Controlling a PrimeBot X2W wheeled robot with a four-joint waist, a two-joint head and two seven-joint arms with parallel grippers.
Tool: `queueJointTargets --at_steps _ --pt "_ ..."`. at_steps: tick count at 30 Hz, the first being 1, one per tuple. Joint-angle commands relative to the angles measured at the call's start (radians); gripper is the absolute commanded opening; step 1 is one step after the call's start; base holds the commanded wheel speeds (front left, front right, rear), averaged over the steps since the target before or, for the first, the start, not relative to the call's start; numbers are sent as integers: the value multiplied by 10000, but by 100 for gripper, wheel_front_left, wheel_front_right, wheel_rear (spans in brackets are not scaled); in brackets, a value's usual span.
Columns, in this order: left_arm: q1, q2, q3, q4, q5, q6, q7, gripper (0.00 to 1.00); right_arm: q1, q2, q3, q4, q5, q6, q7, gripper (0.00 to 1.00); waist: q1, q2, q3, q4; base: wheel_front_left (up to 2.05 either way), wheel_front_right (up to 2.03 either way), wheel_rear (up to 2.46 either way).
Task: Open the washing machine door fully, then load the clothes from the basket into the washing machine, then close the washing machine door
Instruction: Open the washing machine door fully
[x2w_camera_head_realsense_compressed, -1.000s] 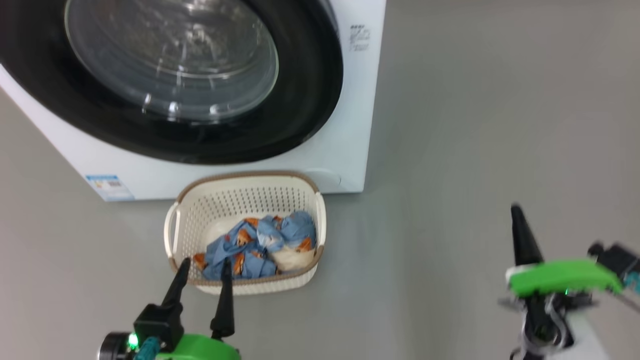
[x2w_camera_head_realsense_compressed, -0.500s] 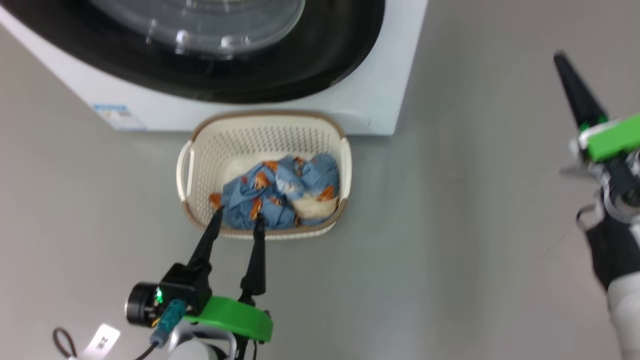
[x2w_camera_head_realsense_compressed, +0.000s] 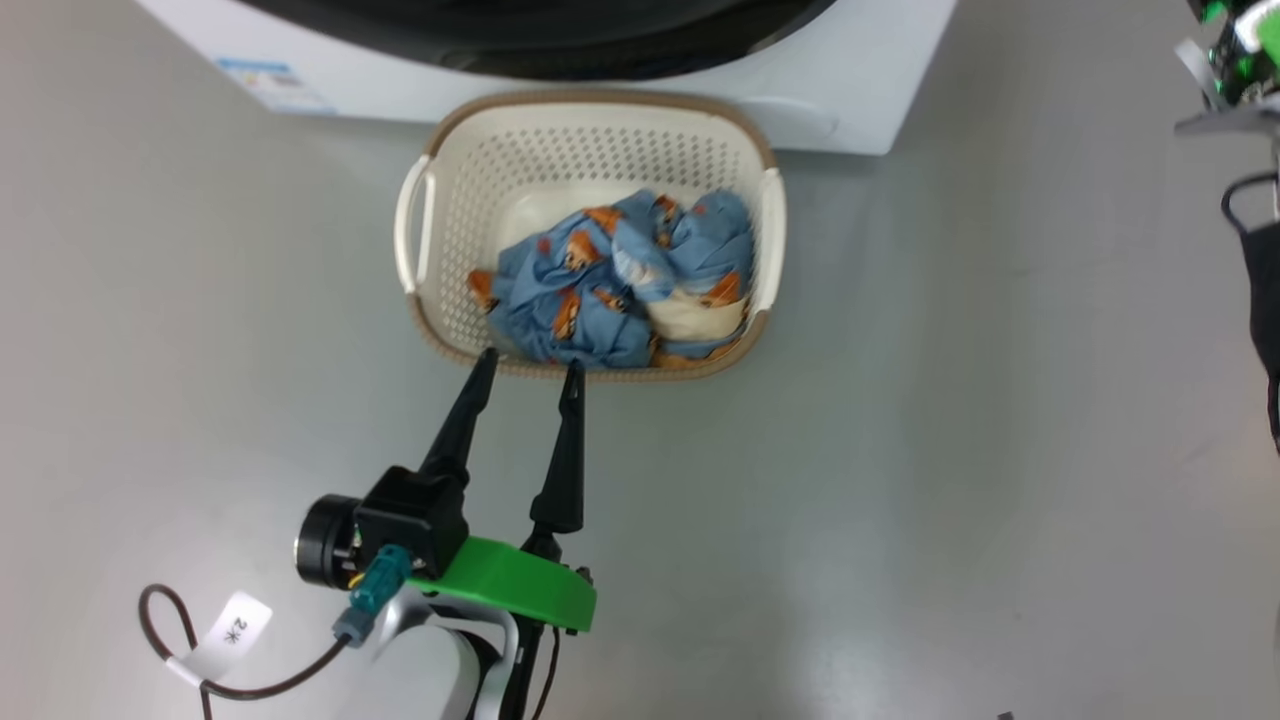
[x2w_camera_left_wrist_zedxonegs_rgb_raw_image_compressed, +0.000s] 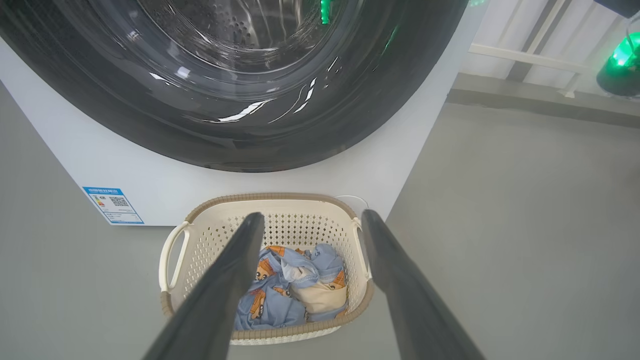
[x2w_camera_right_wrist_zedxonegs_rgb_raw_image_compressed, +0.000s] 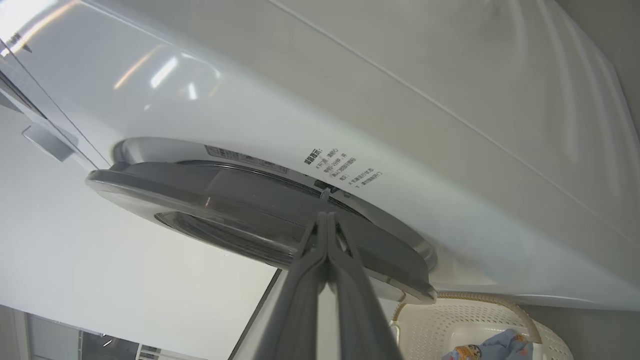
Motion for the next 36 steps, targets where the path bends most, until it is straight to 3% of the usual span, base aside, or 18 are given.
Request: queueJointTargets --at_steps 1,17,36 --pt "-130 127 226 -281 -39 71 -65 100 -231 45 102 -169 64 -9 73 0 0 -1 354 341 0 0 0" --pt "-300 127 -211 -421 -276 281 -65 100 -2673 486 99 1352 864 -9 897 0 0 -1 915 1029 0 0 0" --pt "-259 127 -1 -445 -391 301 -65 100 -3915 861 343 3109 1225 -9 1766 0 0 -1 1039 1276 0 0 0"
